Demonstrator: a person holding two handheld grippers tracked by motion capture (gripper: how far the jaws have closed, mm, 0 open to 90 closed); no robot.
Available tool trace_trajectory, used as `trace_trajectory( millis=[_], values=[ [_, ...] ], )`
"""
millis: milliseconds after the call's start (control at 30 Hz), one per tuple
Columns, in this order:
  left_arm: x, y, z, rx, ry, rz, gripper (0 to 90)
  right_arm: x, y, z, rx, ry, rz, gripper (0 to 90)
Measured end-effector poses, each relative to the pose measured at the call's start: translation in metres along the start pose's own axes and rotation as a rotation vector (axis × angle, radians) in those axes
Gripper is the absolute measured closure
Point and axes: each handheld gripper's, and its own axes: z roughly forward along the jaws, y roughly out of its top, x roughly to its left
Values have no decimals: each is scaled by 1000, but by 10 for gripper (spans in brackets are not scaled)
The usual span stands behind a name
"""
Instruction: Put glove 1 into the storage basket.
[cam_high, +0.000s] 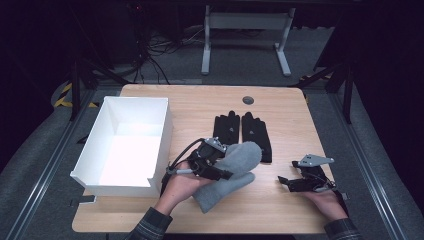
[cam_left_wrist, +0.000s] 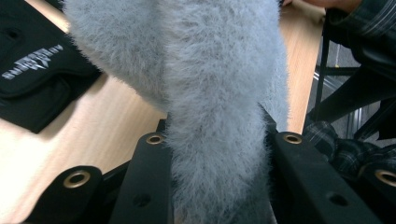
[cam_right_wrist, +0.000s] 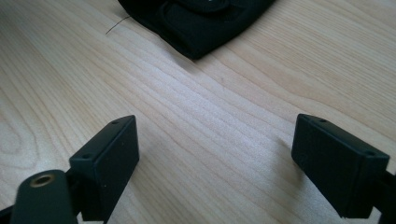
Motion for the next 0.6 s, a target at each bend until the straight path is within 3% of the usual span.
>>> trace_trajectory(
  millis=[300, 600],
  values=[
    [3, 14, -41, -54, 34, -23, 705, 0, 0, 0, -1, -1, 1, 153],
    [14, 18, -78, -106, 71, -61, 705, 0, 0, 0, -1, -2, 1, 153]
  ],
)
